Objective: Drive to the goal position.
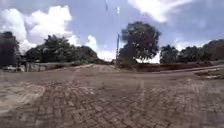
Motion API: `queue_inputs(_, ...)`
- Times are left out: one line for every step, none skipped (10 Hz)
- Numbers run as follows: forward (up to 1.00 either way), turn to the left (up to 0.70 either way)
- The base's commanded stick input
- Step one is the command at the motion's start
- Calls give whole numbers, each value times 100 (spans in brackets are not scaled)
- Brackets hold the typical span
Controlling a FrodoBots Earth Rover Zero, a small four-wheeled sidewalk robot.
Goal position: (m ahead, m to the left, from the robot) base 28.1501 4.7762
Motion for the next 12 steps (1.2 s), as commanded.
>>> queue_inputs(100,0)
queue_inputs(100,0)
queue_inputs(100,0)
queue_inputs(100,-22)
queue_inputs(100,-27)
queue_inputs(100,-4)
queue_inputs(100,0)
queue_inputs(100,0)
queue_inputs(100,0)
queue_inputs(100,0)
queue_inputs(100,0)
queue_inputs(100,0)
